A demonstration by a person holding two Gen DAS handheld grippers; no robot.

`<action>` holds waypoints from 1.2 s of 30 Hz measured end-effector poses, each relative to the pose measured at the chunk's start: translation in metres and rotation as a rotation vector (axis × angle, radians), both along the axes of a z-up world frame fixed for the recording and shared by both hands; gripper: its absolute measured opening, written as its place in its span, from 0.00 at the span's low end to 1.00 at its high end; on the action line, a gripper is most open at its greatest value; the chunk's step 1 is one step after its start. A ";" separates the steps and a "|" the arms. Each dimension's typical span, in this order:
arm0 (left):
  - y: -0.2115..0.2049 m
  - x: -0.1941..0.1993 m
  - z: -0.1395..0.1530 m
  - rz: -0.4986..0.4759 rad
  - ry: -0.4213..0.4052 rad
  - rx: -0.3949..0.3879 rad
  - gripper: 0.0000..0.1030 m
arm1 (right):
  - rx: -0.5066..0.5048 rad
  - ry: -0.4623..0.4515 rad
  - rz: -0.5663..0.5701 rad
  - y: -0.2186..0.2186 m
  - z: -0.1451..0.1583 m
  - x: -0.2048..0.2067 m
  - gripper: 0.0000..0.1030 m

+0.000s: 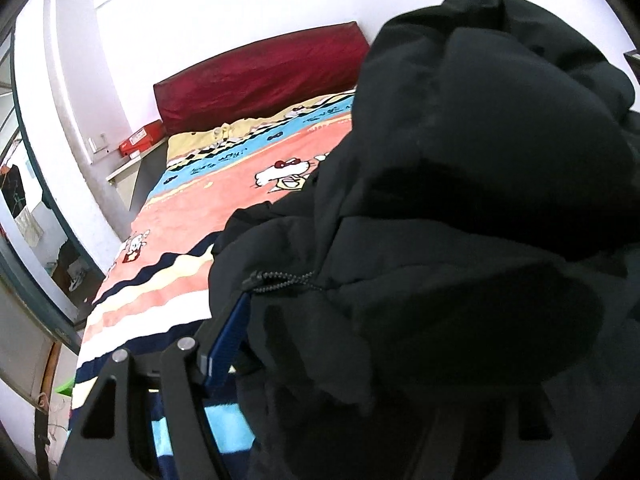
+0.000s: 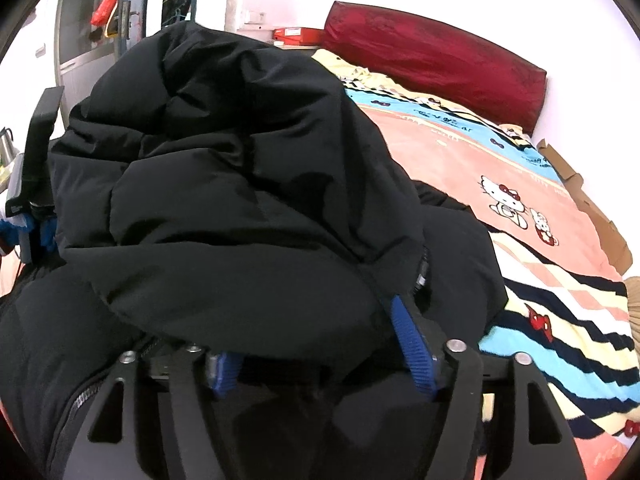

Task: Fold large clothes
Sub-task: 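Release the folded hem and lift both grippers off the jacket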

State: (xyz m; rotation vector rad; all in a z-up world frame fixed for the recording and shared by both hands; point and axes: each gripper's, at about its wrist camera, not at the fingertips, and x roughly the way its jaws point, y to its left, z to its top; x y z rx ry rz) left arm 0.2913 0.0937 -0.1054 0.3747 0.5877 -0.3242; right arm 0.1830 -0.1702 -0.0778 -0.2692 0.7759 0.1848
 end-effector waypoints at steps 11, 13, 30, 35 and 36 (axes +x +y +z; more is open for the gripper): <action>-0.002 0.013 0.022 -0.055 0.053 -0.209 0.74 | 0.063 -0.022 -0.051 -0.018 0.014 -0.015 0.72; -0.002 0.024 0.015 -0.046 0.079 -0.225 0.75 | 0.093 -0.026 -0.069 -0.024 0.015 -0.012 0.73; 0.025 0.053 0.106 -0.081 0.132 -0.416 0.75 | 0.196 -0.068 -0.027 -0.020 0.102 0.071 0.79; -0.023 0.098 0.110 -0.057 0.189 -0.391 0.75 | 0.217 -0.037 -0.010 0.009 0.108 0.133 0.79; -0.031 0.106 0.109 -0.063 0.201 -0.399 0.75 | 0.223 -0.011 -0.004 0.016 0.104 0.148 0.79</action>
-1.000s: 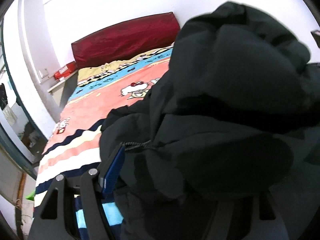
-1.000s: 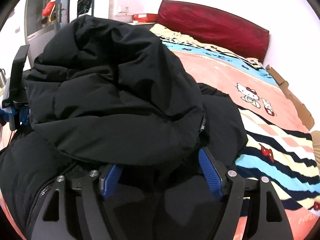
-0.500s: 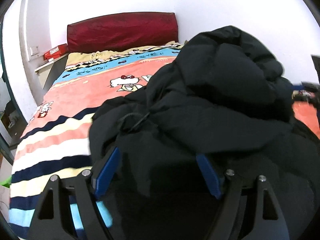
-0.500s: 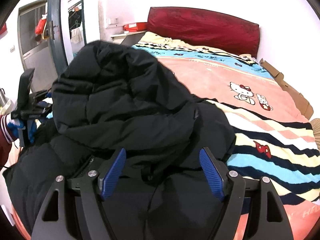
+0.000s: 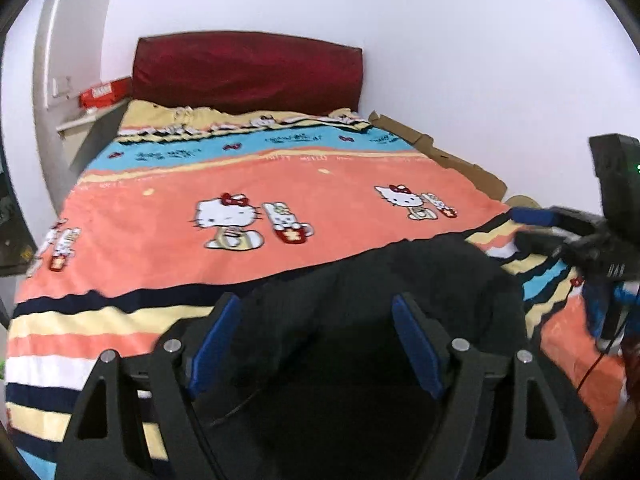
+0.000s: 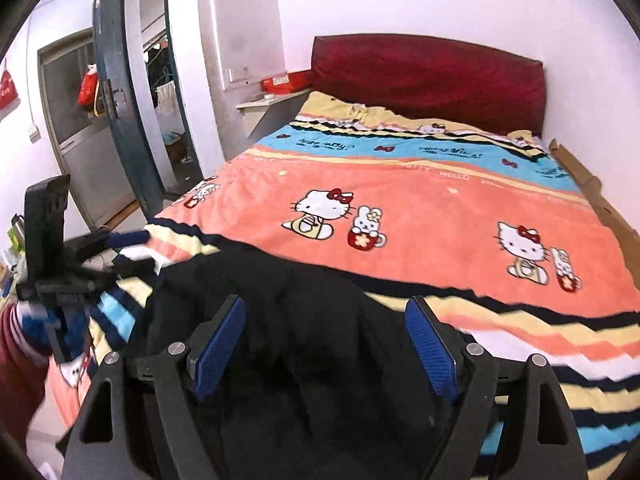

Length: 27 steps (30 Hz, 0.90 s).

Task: Fold large clothes

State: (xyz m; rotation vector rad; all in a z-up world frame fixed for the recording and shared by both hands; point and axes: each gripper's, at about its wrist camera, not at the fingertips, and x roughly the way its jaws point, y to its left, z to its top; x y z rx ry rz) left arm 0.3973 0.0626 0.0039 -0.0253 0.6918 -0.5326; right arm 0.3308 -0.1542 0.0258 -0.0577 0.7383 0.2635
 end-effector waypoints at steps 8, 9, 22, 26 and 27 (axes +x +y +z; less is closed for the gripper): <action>-0.050 -0.018 -0.060 -0.084 0.092 0.128 0.75 | -0.089 0.227 0.033 0.019 -0.075 0.017 0.79; -0.050 -0.031 -0.068 -0.089 0.091 0.139 0.75 | -0.095 0.242 0.036 0.016 -0.085 0.007 0.79; -0.054 -0.134 -0.085 -0.096 0.046 0.229 0.75 | -0.101 0.216 0.080 -0.001 -0.102 -0.110 0.79; -0.059 -0.118 -0.109 -0.064 0.094 0.247 0.76 | -0.133 0.219 0.058 0.000 -0.114 -0.101 0.79; -0.059 -0.113 -0.113 -0.057 0.104 0.243 0.76 | -0.129 0.222 0.041 -0.002 -0.121 -0.093 0.79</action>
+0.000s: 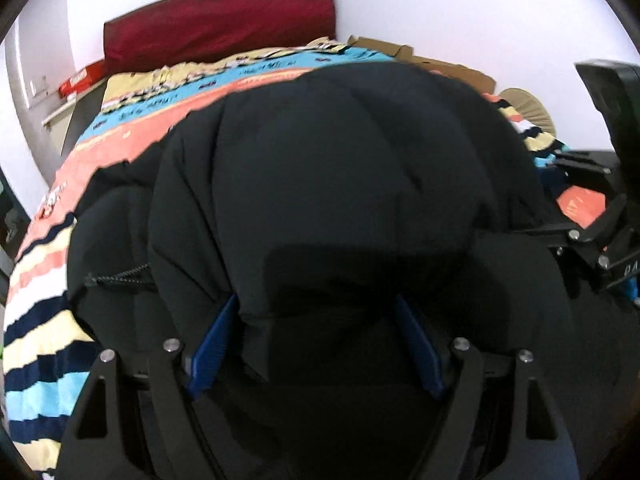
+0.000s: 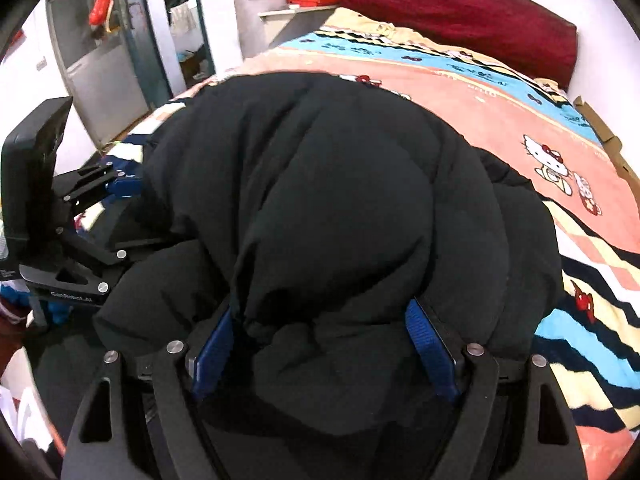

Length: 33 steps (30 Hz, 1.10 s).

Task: Fold large clothes

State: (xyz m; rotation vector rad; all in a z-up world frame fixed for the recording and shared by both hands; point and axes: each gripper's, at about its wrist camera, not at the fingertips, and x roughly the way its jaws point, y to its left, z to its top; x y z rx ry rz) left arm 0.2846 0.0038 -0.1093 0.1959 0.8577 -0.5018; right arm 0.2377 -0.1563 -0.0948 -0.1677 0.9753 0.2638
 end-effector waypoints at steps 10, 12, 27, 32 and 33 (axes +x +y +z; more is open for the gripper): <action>-0.011 0.024 -0.021 0.038 -0.013 0.050 0.76 | 0.014 -0.020 -0.045 -0.013 -0.036 0.036 0.79; -0.009 0.019 -0.013 0.039 -0.010 0.043 0.76 | 0.014 -0.007 -0.045 -0.013 -0.029 0.032 0.79; -0.025 -0.012 0.004 0.018 -0.004 0.047 0.75 | 0.022 -0.031 -0.009 -0.008 -0.012 -0.003 0.79; -0.032 -0.004 -0.015 0.029 -0.004 0.072 0.75 | -0.006 0.007 -0.025 -0.009 -0.044 0.012 0.80; -0.032 -0.003 -0.016 0.032 -0.002 0.071 0.75 | -0.007 0.011 -0.028 -0.009 -0.046 0.014 0.80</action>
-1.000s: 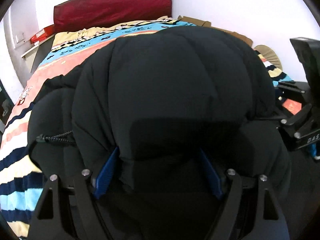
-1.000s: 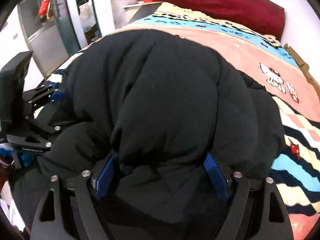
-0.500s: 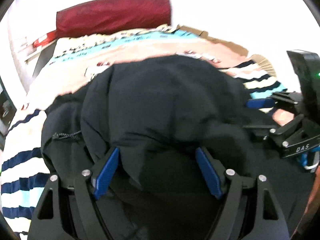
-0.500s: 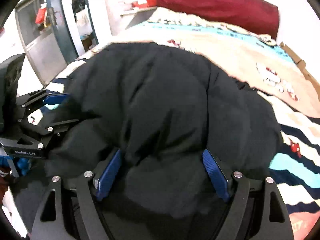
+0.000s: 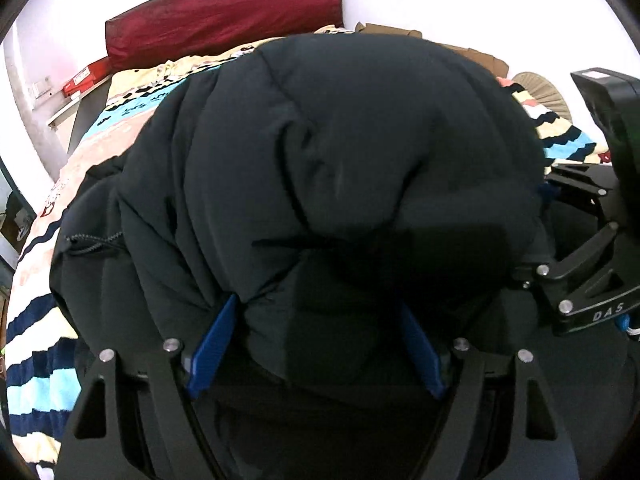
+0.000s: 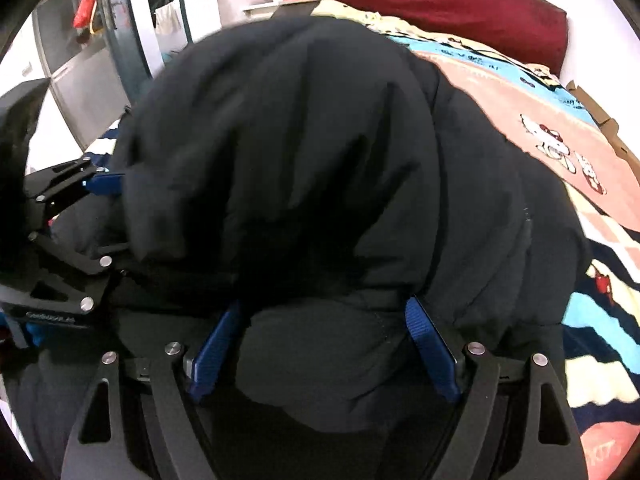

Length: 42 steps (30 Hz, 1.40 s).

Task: Fold large clothes

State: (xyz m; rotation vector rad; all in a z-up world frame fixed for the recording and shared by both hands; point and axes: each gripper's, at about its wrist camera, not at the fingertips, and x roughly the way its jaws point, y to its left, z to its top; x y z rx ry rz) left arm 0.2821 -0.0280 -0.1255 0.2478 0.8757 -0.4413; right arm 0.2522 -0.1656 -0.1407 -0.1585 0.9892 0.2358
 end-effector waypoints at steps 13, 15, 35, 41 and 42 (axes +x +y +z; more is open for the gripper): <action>0.023 -0.055 0.047 0.036 -0.030 -0.012 0.75 | 0.011 -0.053 -0.061 -0.009 0.052 -0.065 0.79; 0.036 -0.073 0.060 0.046 -0.038 -0.023 0.75 | 0.018 -0.076 -0.079 -0.015 0.064 -0.084 0.79; 0.204 -0.210 0.073 0.342 -0.003 -0.119 0.75 | 0.085 -0.165 -0.352 -0.129 0.102 -0.245 0.89; 0.275 -0.239 0.095 0.475 -0.036 -0.087 0.75 | 0.113 -0.165 -0.397 -0.149 0.101 -0.261 0.91; 0.288 -0.246 0.102 0.494 -0.043 -0.082 0.75 | 0.121 -0.166 -0.402 -0.151 0.100 -0.262 0.91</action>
